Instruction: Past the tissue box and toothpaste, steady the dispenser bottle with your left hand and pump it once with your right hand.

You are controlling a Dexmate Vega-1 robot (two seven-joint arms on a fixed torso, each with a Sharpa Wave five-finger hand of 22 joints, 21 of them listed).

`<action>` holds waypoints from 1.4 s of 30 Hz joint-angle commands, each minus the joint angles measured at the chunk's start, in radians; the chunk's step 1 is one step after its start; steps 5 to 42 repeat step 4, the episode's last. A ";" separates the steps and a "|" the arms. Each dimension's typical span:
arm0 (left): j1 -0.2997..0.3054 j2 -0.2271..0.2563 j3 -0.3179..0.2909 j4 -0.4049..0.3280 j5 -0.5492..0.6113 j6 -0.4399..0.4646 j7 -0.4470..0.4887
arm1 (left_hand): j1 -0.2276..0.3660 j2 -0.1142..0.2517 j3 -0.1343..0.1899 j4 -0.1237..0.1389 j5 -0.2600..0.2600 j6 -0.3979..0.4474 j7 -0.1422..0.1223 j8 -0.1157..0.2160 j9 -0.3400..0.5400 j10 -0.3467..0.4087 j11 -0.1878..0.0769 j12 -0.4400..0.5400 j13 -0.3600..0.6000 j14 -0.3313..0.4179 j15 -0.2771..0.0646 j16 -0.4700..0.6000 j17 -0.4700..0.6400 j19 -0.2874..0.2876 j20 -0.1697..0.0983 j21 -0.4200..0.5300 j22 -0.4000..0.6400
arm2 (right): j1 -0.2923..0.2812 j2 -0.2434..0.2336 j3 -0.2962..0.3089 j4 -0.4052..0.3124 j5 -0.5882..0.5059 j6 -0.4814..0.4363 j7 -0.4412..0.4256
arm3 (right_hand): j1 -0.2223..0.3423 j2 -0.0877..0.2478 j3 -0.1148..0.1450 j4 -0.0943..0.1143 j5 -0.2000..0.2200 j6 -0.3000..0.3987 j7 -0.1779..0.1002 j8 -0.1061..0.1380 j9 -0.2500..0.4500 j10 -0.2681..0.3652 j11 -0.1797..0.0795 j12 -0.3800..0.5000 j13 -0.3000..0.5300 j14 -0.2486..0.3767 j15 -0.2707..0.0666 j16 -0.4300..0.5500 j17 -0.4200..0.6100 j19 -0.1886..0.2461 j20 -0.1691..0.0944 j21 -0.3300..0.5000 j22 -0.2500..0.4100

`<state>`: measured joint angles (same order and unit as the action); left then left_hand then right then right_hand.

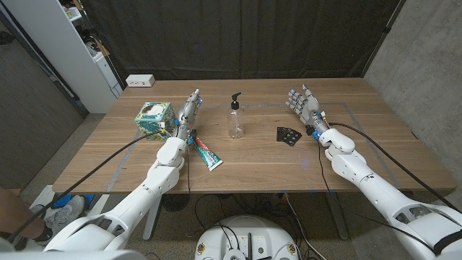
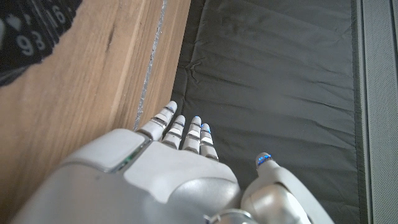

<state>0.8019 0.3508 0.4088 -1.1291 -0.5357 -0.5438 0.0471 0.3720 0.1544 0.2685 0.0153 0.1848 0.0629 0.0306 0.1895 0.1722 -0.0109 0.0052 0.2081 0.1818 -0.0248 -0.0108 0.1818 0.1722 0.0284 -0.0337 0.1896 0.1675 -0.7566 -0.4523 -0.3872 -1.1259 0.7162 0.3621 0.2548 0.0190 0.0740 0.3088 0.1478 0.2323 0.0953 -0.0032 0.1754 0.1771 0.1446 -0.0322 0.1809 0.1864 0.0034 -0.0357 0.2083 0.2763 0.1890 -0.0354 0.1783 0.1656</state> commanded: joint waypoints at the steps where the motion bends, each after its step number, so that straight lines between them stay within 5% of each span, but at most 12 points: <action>1: -0.009 -0.014 0.002 0.015 -0.001 0.003 0.015 | -0.008 0.004 0.010 0.004 0.007 0.008 0.005 0.004 0.002 0.004 0.004 0.001 -0.001 0.007 0.004 0.005 0.000 0.008 -0.055 0.007 0.002 | 0.033 0.039 0.010 0.079 0.045 -0.003 0.056 | -0.013 0.044 -0.001 0.007 0.007 -0.019 -0.001 0.001 -0.001 -0.015 -0.001 0.000 -0.001 -0.018 -0.008 -0.004 0.005 -0.016 -0.042 -0.003 0.001; 42: 0.008 -0.008 -0.003 -0.007 -0.011 0.014 0.021 | -0.010 0.007 0.013 0.004 0.007 0.006 0.005 0.002 0.002 0.003 0.003 0.000 -0.001 0.007 0.005 0.004 0.000 0.007 -0.054 0.006 0.002 | 0.034 0.052 0.017 0.094 0.054 0.011 0.063 | -0.014 0.045 -0.003 0.008 0.008 -0.023 0.003 0.001 -0.001 -0.019 0.000 -0.001 -0.001 -0.021 -0.010 -0.004 0.005 -0.019 -0.042 -0.002 0.001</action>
